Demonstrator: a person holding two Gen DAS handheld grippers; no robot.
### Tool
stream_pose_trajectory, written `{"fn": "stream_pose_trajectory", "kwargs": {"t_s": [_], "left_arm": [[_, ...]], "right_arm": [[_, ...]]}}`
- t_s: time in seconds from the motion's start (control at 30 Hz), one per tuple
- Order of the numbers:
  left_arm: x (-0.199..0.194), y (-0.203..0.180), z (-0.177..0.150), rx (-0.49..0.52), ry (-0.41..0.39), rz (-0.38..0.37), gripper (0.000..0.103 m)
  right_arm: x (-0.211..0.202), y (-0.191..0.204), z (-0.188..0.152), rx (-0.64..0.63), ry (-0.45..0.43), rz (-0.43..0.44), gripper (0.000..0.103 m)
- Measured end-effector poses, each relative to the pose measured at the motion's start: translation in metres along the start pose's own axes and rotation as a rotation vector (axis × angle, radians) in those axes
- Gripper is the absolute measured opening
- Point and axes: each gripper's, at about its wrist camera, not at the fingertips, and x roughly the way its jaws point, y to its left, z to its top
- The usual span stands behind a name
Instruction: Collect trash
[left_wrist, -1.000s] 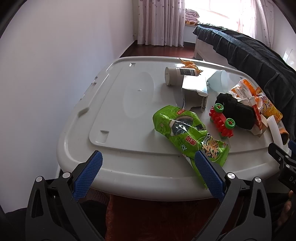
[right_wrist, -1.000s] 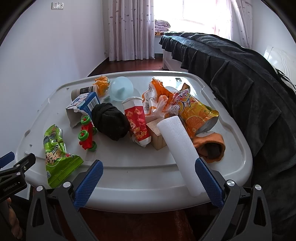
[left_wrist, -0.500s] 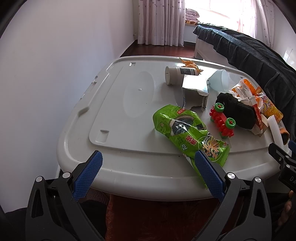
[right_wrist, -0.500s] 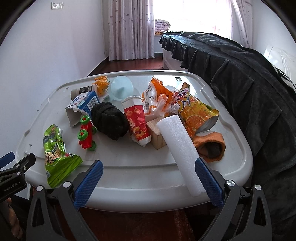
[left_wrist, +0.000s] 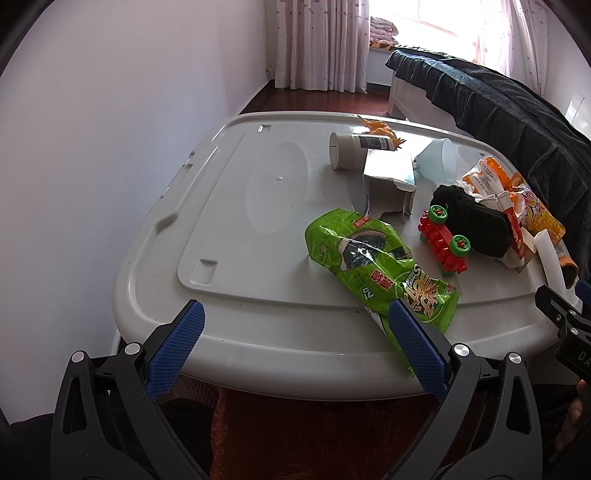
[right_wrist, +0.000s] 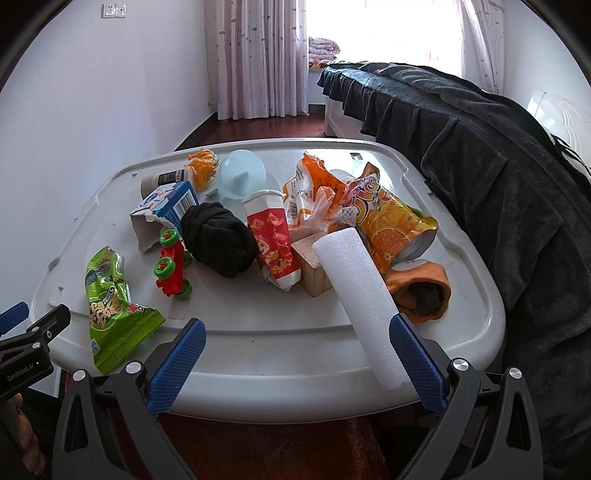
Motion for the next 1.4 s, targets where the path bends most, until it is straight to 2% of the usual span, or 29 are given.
{"fn": "stream_pose_trajectory", "kwargs": {"t_s": [0.83, 1.0, 1.2, 1.4], "left_arm": [[0.000, 0.001, -0.001, 0.002, 0.002, 0.000, 0.098], [0.001, 0.001, -0.002, 0.004, 0.001, 0.002, 0.098], [-0.001, 0.000, -0.002, 0.001, 0.002, -0.004, 0.098], [-0.001, 0.001, 0.000, -0.002, 0.013, -0.008, 0.098]], "right_arm": [[0.001, 0.002, -0.003, -0.010, 0.004, 0.000, 0.098], [0.000, 0.007, 0.009, -0.052, 0.013, 0.065, 0.098], [-0.008, 0.024, 0.037, -0.229, -0.016, 0.195, 0.098], [0.006, 0.053, 0.056, -0.492, -0.008, 0.244, 0.096]]}}
